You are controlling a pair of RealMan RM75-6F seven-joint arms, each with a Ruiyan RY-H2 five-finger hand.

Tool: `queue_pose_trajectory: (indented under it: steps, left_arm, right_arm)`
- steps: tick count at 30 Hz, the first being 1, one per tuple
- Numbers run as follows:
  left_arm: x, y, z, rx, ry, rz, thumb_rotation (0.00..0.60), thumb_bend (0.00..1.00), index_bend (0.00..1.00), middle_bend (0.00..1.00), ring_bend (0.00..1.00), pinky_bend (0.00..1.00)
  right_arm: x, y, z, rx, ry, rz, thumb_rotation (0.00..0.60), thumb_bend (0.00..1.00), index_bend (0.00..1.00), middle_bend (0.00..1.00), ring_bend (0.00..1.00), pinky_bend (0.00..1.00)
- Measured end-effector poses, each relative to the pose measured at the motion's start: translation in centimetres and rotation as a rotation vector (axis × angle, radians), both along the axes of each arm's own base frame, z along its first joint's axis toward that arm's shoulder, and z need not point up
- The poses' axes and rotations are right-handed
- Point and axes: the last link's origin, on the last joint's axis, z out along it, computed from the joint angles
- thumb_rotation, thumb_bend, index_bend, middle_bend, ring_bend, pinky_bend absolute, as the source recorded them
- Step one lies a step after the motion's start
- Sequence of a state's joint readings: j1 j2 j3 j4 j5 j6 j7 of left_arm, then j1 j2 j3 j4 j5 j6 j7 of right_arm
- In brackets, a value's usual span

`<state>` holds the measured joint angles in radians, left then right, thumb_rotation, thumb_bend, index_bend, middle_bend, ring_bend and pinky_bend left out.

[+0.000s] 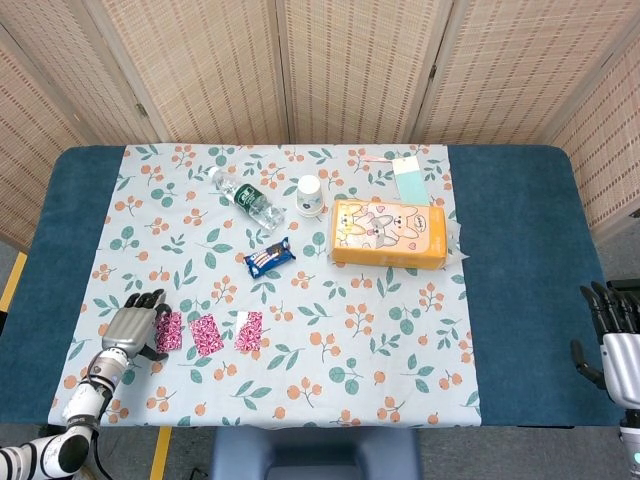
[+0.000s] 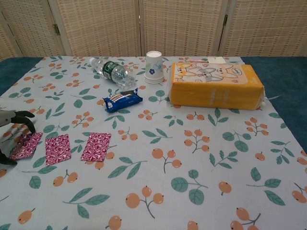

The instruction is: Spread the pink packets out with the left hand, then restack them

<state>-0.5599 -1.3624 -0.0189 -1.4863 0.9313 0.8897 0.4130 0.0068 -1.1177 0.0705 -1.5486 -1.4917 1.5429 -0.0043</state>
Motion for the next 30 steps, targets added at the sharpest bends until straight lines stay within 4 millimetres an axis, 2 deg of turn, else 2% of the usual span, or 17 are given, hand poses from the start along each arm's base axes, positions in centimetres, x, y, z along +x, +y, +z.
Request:
queue_pose_trajectory:
  steps: [15, 30]
  left_arm:
    - [-0.14, 0.38, 0.05, 0.003, -0.002, 0.016, 0.572, 0.12, 0.28, 0.00, 0.00, 0.00]
    - [0.18, 0.18, 0.38, 0.021, -0.010, -0.003, 0.570, 0.13, 0.34, 0.00, 0.00, 0.00]
  right_arm:
    - [-0.09, 0.09, -0.02, -0.002, -0.001, -0.005, 0.600, 0.48, 0.00, 0.07, 0.00, 0.00]
    - [-0.12, 0.17, 0.03, -0.006, -0.004, -0.005, 0.600, 0.48, 0.00, 0.07, 0.00, 0.00]
